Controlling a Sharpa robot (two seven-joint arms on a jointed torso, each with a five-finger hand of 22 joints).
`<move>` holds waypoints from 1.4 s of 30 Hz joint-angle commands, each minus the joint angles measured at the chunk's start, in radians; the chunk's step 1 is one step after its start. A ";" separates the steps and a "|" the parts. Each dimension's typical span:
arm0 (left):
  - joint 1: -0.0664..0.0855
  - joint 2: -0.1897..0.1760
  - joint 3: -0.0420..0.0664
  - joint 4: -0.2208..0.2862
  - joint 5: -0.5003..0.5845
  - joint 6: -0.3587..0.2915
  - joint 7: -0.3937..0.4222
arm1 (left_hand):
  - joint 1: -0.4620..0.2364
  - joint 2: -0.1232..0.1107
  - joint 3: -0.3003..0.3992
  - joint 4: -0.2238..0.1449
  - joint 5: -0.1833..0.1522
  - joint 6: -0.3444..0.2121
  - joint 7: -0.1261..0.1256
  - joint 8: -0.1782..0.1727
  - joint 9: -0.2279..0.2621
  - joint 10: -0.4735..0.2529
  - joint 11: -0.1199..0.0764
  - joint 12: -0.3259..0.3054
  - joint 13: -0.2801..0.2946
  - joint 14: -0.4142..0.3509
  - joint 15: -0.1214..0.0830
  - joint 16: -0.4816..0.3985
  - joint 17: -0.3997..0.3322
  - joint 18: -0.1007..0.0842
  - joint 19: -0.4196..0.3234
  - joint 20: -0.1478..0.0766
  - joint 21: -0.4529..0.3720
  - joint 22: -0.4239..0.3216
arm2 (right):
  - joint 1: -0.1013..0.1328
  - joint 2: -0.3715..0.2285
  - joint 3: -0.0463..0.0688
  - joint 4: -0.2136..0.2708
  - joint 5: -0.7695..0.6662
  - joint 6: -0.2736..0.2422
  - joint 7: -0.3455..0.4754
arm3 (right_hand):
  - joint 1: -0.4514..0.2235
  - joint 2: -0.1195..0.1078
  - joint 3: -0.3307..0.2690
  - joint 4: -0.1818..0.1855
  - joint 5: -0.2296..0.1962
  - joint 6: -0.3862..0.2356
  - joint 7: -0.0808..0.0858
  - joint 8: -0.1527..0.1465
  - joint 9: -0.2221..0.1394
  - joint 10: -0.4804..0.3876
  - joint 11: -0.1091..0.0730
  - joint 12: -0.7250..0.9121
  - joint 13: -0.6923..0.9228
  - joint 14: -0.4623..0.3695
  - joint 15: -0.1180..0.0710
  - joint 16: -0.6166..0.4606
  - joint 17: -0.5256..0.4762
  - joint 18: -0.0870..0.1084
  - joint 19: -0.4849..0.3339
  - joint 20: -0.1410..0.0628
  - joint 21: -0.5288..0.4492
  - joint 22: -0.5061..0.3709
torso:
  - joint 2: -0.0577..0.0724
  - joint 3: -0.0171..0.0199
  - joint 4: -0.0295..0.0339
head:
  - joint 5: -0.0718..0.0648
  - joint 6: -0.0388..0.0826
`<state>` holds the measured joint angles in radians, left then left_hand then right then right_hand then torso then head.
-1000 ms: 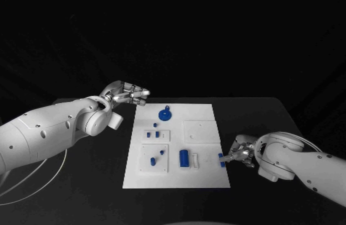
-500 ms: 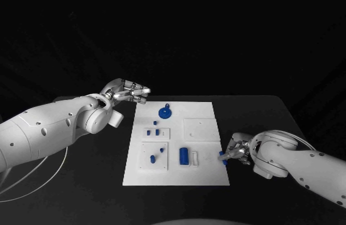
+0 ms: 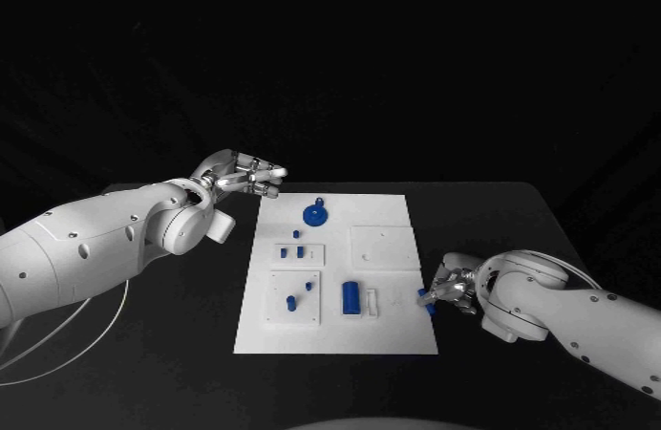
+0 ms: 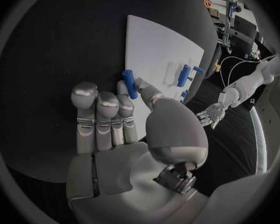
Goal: Assemble the parts on the task board
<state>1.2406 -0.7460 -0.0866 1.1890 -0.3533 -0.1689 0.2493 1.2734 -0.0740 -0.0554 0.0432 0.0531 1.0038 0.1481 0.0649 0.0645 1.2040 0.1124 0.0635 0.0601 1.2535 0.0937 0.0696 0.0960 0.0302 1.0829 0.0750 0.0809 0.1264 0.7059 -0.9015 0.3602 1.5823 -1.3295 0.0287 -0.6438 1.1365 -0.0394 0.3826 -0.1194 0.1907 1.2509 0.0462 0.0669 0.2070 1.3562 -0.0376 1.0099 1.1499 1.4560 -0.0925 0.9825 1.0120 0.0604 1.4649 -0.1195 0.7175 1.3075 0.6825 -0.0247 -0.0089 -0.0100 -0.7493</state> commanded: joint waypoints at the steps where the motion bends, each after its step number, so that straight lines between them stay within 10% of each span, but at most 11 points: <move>1: 0.000 0.000 0.001 0.000 0.002 0.014 0.008 | -0.008 -0.001 -0.001 0.007 -0.001 -0.007 0.000 0.000 0.001 -0.010 -0.001 -0.002 0.002 -0.007 -0.001 -0.003 0.000 -0.003 -0.006 0.001 0.005 -0.002 | -0.008 -0.003 -0.006 -0.005 -0.011 -0.034 0.011 | -0.005 0.004 0.154 -0.155 0.006 0.007 0.000 -0.002 0.003 0.000 -0.004 0.002 0.000 0.000 0.003 -0.006 -0.002 -0.010 0.055 0.007 0.002 0.078 | 0.000 0.0001 -0.0005 | 0.002 0.000; 13: 0.000 0.001 0.001 -0.009 0.002 0.013 0.007 | -0.010 -0.002 0.000 0.013 -0.001 -0.008 0.000 0.001 0.001 -0.010 -0.001 -0.002 0.002 -0.007 -0.001 -0.003 0.000 -0.003 -0.006 0.001 0.005 -0.002 | -0.007 -0.043 0.043 0.068 -0.005 -0.056 0.016 | -0.007 0.005 0.130 -0.153 0.008 0.013 -0.004 -0.002 0.018 0.005 -0.006 0.008 0.002 -0.001 0.002 -0.004 -0.007 -0.011 0.056 0.006 0.008 0.078 | -0.001 -0.0009 -0.0015 | 0.004 0.002; 23: 0.000 0.007 0.000 -0.011 0.003 0.014 0.006 | -0.010 -0.003 0.001 0.018 -0.001 -0.009 0.000 0.001 0.001 -0.010 -0.001 -0.002 0.002 -0.008 -0.001 -0.004 0.000 -0.003 -0.005 0.001 0.006 -0.003 | -0.003 -0.023 0.055 0.127 0.035 -0.047 0.031 | -0.006 0.005 0.129 -0.155 0.016 0.014 -0.004 -0.003 0.020 0.006 -0.006 0.008 0.003 -0.001 0.001 -0.004 -0.009 -0.011 0.056 0.006 0.009 0.079 | 0.000 -0.0018 0.0013 | 0.005 0.003; 32: 0.000 0.010 0.000 -0.011 0.003 0.016 0.005 | -0.011 -0.001 0.001 0.020 -0.001 -0.009 0.000 0.000 0.001 -0.009 -0.001 -0.002 0.002 -0.007 -0.001 -0.003 0.001 -0.003 -0.005 0.001 0.007 -0.003 | -0.003 0.033 0.045 0.102 0.050 -0.035 0.040 | -0.002 0.009 0.110 -0.157 0.034 0.015 -0.004 -0.003 0.020 0.006 -0.006 0.006 0.003 -0.002 0.003 -0.003 -0.012 -0.012 0.055 0.007 0.008 0.080 | 0.001 -0.0002 0.0014 | 0.009 0.002; 42: 0.000 0.015 0.000 -0.011 0.002 0.023 -0.003 | -0.011 0.003 0.002 0.020 -0.001 -0.009 0.000 0.000 0.001 -0.010 -0.001 -0.002 0.002 -0.007 -0.001 -0.003 0.001 -0.003 -0.005 0.001 0.007 -0.003 | -0.003 0.101 0.004 0.053 0.053 -0.032 0.030 | -0.002 0.017 0.082 -0.157 0.039 0.017 -0.007 -0.002 0.019 0.008 -0.008 0.009 0.005 -0.002 0.002 0.000 -0.013 -0.013 0.055 0.006 0.006 0.080 | 0.001 0.0009 0.0013 | 0.013 -0.001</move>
<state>1.2406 -0.7339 -0.0868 1.1770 -0.3533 -0.1640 0.2463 1.2724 -0.0750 -0.0557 0.0589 0.0531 1.0038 0.1481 0.0649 0.0643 1.2041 0.1124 0.0635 0.0607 1.2524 0.0948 0.0696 0.0961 0.0302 1.0829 0.0750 0.0809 0.1239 0.7030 -0.8034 0.3645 1.6399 -1.2821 -0.0183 -0.6162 1.1321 -0.0339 0.3891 -0.1950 0.2345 1.2616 0.0424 0.0600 0.2255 1.3583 -0.0397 1.0138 1.1535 1.4536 -0.0902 0.9825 1.0006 0.0604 1.4649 -0.1195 0.7222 1.3074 0.6834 -0.0244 -0.0077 0.0022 -0.7490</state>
